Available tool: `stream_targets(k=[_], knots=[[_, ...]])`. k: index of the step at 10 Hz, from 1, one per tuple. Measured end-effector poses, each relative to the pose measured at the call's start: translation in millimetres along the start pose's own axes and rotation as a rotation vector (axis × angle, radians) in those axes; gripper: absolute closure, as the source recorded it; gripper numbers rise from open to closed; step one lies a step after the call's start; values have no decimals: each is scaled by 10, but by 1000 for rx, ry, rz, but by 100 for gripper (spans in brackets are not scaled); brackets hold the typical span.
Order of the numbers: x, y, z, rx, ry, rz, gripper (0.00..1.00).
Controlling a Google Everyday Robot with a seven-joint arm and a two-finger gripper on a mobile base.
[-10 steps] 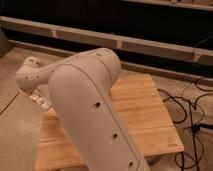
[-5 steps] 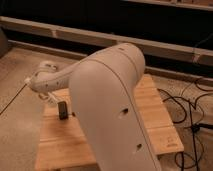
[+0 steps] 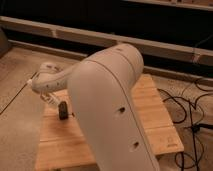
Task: Stand the bottle upright
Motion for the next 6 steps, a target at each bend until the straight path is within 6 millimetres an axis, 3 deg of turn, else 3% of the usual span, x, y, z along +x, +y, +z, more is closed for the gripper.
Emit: stream_targets(k=[2, 6], knots=[[41, -138, -40, 14, 4, -32, 100], [-75, -581, -417, 61, -99, -111, 100]])
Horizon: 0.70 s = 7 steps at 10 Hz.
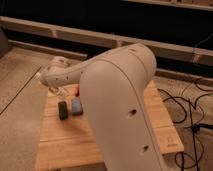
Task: Stand the bottle upright
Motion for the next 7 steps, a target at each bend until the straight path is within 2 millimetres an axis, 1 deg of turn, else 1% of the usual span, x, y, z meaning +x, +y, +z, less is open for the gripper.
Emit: stream_targets(k=[1, 3, 4, 7], knots=[[-85, -146, -142, 20, -62, -28, 100], [-206, -269, -331, 39, -157, -70, 100], [-264, -291, -394, 44, -191, -85, 100], [-296, -254, -385, 38, -197, -89, 100]])
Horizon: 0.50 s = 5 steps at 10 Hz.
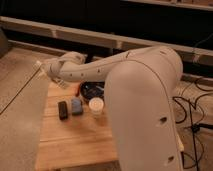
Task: Stand the bottle upright
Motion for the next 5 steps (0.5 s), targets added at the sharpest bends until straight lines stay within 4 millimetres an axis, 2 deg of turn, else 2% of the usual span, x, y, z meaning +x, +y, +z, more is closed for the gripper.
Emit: stream_targets(k=[3, 5], knots=[[-25, 31, 46, -5, -48, -18, 100], [-44, 156, 166, -24, -114, -56, 100]])
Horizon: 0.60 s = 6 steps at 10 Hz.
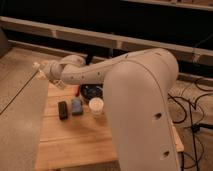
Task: Stand the bottle upright
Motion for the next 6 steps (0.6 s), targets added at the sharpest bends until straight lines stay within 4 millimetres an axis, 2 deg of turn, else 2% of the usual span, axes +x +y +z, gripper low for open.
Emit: stream_targets(k=[2, 3, 4, 6], knots=[[-10, 148, 109, -30, -108, -28, 100], [23, 157, 116, -39, -140, -27, 100], [123, 71, 84, -43, -174, -23, 100], [360, -328, -93, -15, -226, -18, 100]])
